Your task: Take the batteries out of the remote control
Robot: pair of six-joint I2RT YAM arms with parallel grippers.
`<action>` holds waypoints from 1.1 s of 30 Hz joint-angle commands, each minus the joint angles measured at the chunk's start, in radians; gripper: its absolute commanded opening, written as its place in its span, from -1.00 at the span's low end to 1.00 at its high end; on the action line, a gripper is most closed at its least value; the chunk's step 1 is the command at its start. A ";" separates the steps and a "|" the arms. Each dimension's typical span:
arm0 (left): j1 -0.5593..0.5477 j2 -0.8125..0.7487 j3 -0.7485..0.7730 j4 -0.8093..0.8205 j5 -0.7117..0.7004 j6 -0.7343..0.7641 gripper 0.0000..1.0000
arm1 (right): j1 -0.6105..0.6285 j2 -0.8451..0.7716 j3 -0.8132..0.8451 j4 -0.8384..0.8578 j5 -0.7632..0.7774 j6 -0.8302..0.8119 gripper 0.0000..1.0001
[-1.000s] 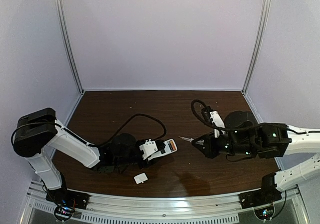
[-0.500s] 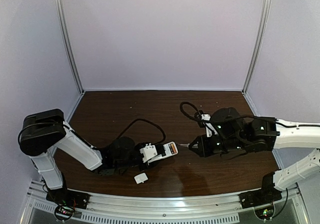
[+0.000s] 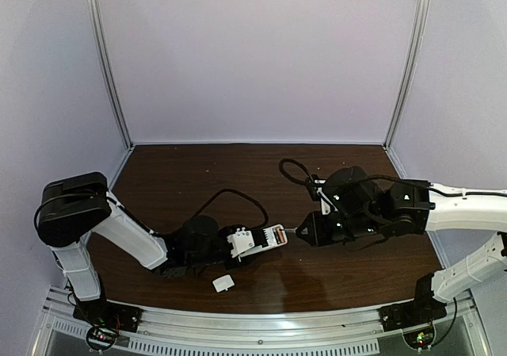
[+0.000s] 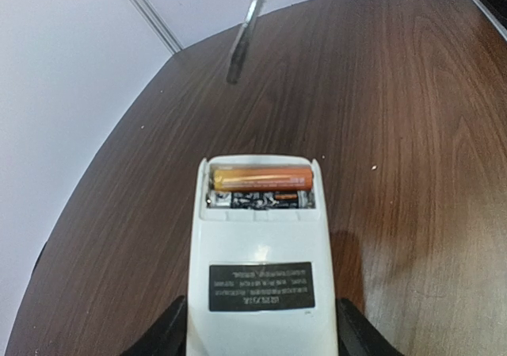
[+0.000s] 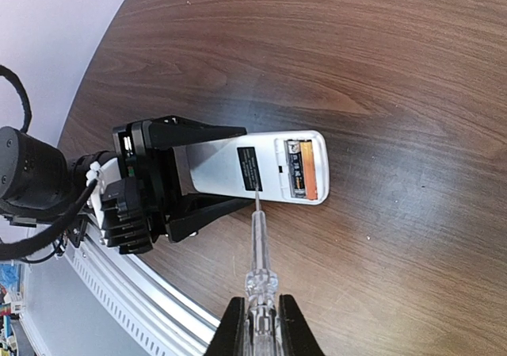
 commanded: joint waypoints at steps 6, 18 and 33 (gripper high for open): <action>0.013 0.030 0.037 0.079 0.040 0.034 -1.00 | -0.010 0.031 0.022 -0.012 0.022 0.071 -1.00; 0.019 0.043 0.046 0.075 0.092 0.042 -1.00 | -0.010 0.093 0.045 -0.057 0.057 0.063 -1.00; 0.018 0.043 0.046 0.066 0.083 0.030 -1.00 | -0.009 0.152 0.079 -0.062 0.080 0.045 -1.00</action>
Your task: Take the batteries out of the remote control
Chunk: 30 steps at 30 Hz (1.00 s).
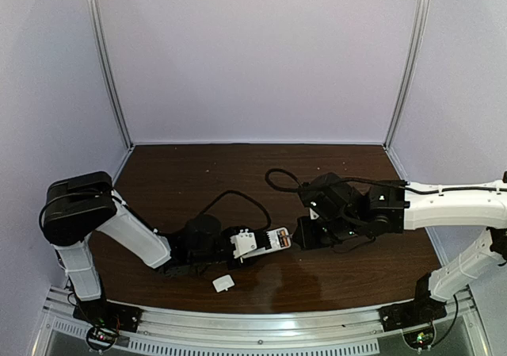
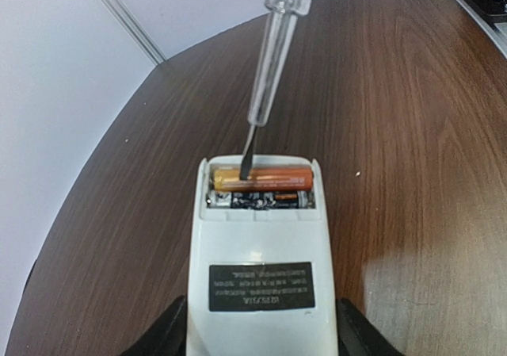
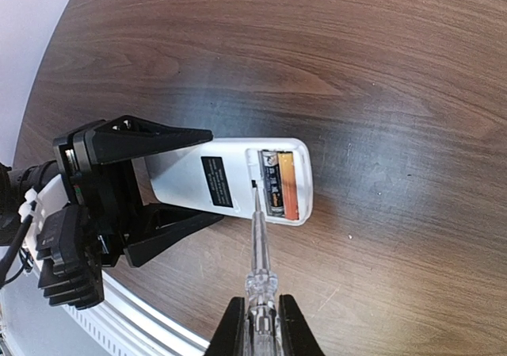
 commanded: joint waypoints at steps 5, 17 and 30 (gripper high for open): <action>0.006 0.009 0.020 0.058 -0.002 0.000 -1.00 | -0.004 0.035 0.039 -0.026 0.055 -0.004 -1.00; 0.007 0.017 0.025 0.055 -0.018 0.004 -1.00 | -0.004 0.100 0.087 -0.060 0.071 -0.013 -1.00; 0.012 0.028 0.036 0.044 -0.046 0.003 -1.00 | -0.005 0.116 0.097 -0.071 0.073 -0.010 -1.00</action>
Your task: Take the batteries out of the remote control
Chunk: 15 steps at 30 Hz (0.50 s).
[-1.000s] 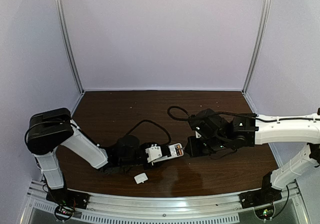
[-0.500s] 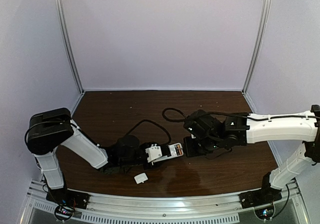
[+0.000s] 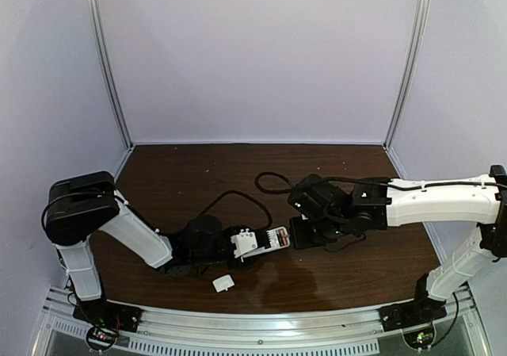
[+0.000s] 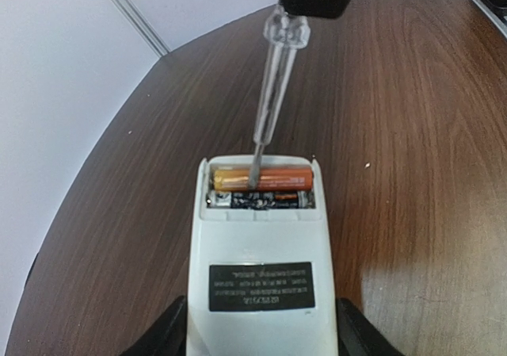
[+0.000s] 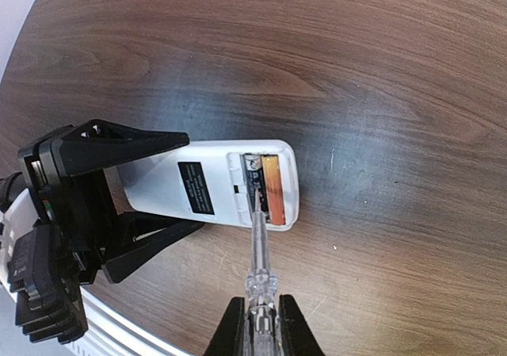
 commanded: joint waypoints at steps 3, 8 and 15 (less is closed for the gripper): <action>0.008 0.012 0.031 0.044 -0.019 0.003 -1.00 | -0.004 0.018 0.022 -0.011 0.018 -0.003 -1.00; 0.009 0.012 0.031 0.043 -0.018 0.003 -1.00 | -0.004 0.035 0.031 -0.014 0.023 -0.006 -1.00; 0.008 0.014 0.031 0.040 -0.020 0.004 -1.00 | -0.004 0.060 0.061 -0.053 0.057 -0.011 -1.00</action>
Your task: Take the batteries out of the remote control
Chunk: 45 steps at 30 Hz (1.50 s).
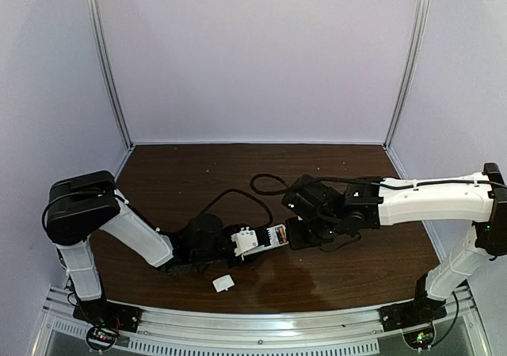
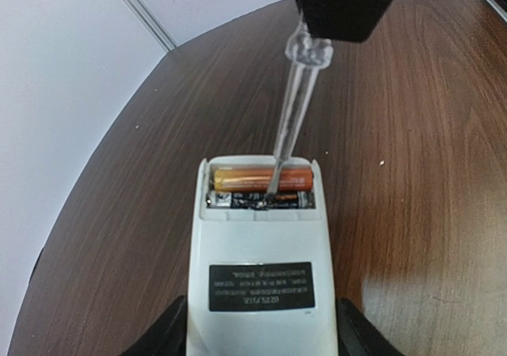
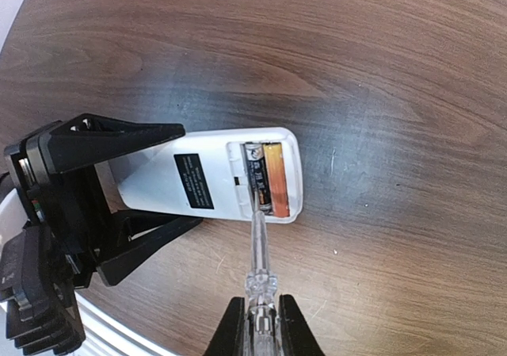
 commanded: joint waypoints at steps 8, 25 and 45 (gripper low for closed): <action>0.005 0.016 0.024 0.049 -0.002 0.006 -1.00 | -0.003 0.034 0.058 -0.062 0.069 -0.017 -1.00; 0.006 0.023 0.035 0.032 -0.003 0.009 -1.00 | -0.004 0.102 0.088 -0.047 0.058 -0.032 -1.00; 0.006 0.025 0.035 0.023 0.010 0.013 -1.00 | -0.032 0.142 0.088 -0.007 -0.018 -0.096 -1.00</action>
